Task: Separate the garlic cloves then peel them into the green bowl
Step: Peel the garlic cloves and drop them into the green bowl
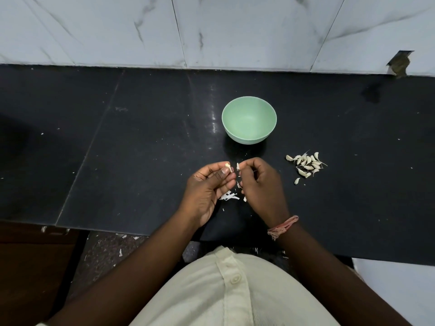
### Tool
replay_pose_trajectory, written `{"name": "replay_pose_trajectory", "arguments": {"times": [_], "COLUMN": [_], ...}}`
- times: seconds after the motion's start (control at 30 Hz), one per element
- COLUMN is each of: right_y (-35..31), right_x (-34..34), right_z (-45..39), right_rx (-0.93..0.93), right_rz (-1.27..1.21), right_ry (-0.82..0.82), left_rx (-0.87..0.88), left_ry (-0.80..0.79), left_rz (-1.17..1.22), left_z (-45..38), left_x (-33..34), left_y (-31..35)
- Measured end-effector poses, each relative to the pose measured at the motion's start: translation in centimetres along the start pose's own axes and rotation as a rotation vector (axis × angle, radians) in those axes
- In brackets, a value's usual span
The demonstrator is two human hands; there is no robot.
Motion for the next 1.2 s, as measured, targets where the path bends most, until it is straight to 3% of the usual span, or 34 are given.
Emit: {"name": "replay_pose_trajectory", "arguments": {"times": [0.13, 0.27, 0.4, 1.2], "right_y": [-0.6, 0.2, -0.8, -1.6], "right_x": [-0.4, 0.6, 0.9, 1.9], "right_z": [0.1, 0.1, 0.5, 0.4], "right_rx": [-0.065, -0.011, -0.088, -0.063], "right_rz": [0.121, 0.021, 0.033, -0.055], "right_ry": [0.044, -0.036, -0.042, -0.176], "left_rx": [0.014, 0.033, 0.038, 0.03], "left_ry": [0.038, 0.056, 0.053, 0.026], "left_rz": [-0.038, -0.05, -0.055, -0.092], "left_z": [0.1, 0.1, 0.2, 0.2], "left_x": [-0.5, -1.0, -1.1, -0.9], "left_y": [0.2, 0.5, 0.4, 0.6]}}
Point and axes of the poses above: each hand's wrist, its own z-axis away from the middle knuckle, its own x-axis out of the palm, y = z × x, the point moved 10 cm from there along -z, towards the middle knuckle, and after that the axes turned 2 degrees about x, right-handed, at the moved point
